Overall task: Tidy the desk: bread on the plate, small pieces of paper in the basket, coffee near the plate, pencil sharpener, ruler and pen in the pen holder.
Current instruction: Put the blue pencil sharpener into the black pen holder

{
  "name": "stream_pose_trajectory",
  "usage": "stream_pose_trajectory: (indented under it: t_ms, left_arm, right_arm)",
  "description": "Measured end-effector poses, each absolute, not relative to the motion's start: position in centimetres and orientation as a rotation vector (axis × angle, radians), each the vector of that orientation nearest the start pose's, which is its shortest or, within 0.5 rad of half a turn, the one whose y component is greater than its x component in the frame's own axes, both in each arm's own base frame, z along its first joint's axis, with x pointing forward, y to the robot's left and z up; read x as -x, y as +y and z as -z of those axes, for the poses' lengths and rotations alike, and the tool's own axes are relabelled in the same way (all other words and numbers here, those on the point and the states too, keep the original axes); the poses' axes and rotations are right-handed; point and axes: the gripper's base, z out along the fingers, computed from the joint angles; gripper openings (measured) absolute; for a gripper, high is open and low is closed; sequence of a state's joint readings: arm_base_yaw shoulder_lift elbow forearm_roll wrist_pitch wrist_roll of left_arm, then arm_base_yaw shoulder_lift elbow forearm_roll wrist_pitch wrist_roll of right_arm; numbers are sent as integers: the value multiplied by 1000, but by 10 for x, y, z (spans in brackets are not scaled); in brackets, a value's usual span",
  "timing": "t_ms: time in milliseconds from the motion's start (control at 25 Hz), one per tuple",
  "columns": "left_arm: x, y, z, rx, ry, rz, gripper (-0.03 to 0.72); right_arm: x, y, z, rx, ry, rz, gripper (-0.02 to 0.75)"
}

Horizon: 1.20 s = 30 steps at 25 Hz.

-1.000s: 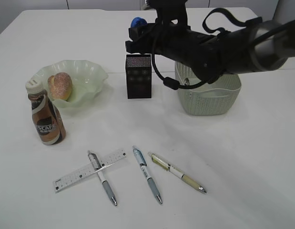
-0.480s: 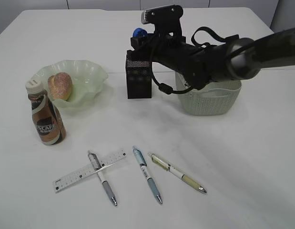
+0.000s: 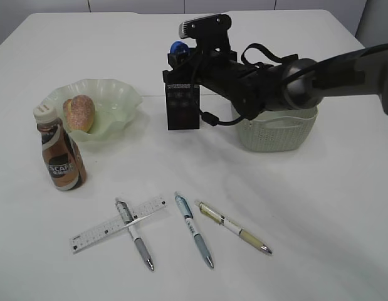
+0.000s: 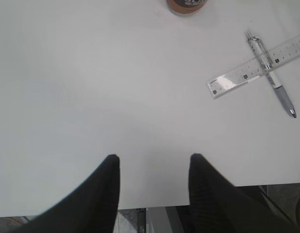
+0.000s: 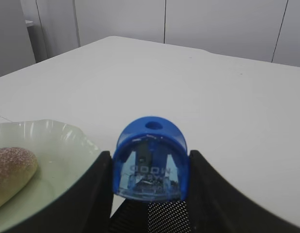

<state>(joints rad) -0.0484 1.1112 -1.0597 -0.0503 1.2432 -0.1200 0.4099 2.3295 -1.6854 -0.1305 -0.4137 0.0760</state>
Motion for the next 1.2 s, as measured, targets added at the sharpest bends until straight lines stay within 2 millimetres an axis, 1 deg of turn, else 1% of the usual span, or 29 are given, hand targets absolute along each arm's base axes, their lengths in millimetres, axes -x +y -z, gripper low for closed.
stream_pose_trajectory:
  t_ms: [160, 320, 640, 1200]
  left_arm:
    - [-191, -14, -339, 110, 2779, 113, 333]
    - [-191, -14, -339, 110, 2779, 113, 331]
    - [-197, -14, -334, 112, 2806, 111, 330]
    - [-197, -14, -334, 112, 2809, 110, 317]
  right_arm:
    - [-499, 217, -167, 423, 1682, -305, 340]
    - [-500, 215, -157, 428, 1719, -295, 340]
    - [-502, 216, -155, 433, 1719, -289, 340]
    - [-502, 216, -155, 443, 1716, -280, 343]
